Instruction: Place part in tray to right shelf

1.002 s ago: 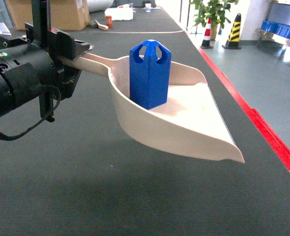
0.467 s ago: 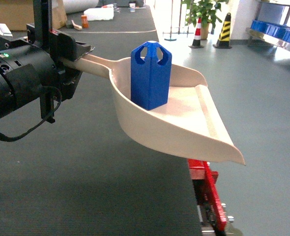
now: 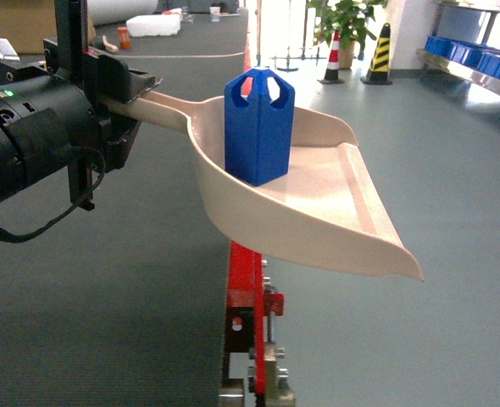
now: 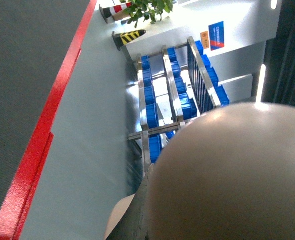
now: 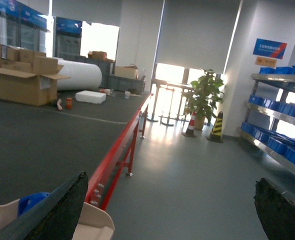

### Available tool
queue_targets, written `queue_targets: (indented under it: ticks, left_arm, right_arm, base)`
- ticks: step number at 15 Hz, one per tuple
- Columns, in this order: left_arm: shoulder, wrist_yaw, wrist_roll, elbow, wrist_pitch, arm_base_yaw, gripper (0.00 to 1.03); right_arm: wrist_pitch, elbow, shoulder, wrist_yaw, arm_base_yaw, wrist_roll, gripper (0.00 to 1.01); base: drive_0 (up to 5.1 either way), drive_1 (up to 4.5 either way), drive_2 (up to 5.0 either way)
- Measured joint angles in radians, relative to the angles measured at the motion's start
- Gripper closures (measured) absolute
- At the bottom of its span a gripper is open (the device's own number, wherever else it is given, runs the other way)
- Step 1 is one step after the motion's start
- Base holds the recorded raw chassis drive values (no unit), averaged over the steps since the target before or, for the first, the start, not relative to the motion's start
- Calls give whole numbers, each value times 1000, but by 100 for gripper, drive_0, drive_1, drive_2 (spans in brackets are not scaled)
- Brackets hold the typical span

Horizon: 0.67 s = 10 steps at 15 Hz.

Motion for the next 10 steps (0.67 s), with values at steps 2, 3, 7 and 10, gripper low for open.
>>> queue_targets:
  ticks: [2,3,7,10]
  left_arm:
    - [0,2,0,0,-3,0,89]
    - [0,-2,0,0,0,0,89]
    - [0,2,0,0,-2,0,89]
    - [0,0,0,0,-5,0,89]
  right_arm:
    - [-2,0,1,2,-1,0,3]
    - [-2,0,0,3,0,0,3]
    - [-4,0,1,3,0,0,3]
    - [-2,0,0,3,0,0,3]
  base:
    - [491,-252,-252]
    - [500,-245,-245]
    - [507,-238,-238]
    - [507,-238,-238]
